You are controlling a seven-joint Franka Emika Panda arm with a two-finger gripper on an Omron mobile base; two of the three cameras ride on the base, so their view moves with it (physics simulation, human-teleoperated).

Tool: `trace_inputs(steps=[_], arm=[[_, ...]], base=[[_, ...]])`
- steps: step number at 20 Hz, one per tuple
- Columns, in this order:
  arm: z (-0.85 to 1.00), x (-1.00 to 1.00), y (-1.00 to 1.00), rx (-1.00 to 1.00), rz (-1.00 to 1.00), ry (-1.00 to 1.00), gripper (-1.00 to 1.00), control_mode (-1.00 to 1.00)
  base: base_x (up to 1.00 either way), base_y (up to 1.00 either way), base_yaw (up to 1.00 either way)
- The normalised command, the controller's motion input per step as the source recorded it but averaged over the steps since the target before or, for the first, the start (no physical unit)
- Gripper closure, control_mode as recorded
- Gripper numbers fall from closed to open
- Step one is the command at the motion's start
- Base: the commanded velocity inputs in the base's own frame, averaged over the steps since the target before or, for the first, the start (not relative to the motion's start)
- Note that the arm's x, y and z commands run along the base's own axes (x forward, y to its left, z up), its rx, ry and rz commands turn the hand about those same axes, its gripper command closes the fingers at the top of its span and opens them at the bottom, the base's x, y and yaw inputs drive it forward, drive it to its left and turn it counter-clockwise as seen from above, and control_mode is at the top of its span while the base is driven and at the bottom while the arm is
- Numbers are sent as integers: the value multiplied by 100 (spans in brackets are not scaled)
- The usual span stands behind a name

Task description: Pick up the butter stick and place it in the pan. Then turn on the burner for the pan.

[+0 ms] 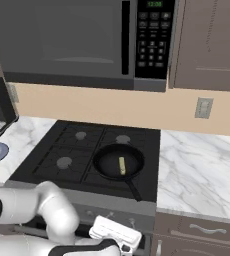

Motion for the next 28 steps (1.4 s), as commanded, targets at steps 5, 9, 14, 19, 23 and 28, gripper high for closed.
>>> trace_inputs(steps=[5,9,14,19,23,28], arm=[[-30,0,-36,0,4,-6,-100,-100],[-26,0,-34,0,6,-3,-100,-100],[-23,0,-19,-2,7,-2,-100,-100],[-13,0,-3,-2,6,0,-100,-100],[-1,2,4,-2,1,0,-100,-100],[0,22,22,0,0,0,-100,-100]], base=[[0,0,0],[0,0,0],[0,0,0],[0,0,0],[0,0,0],[0,0,0]])
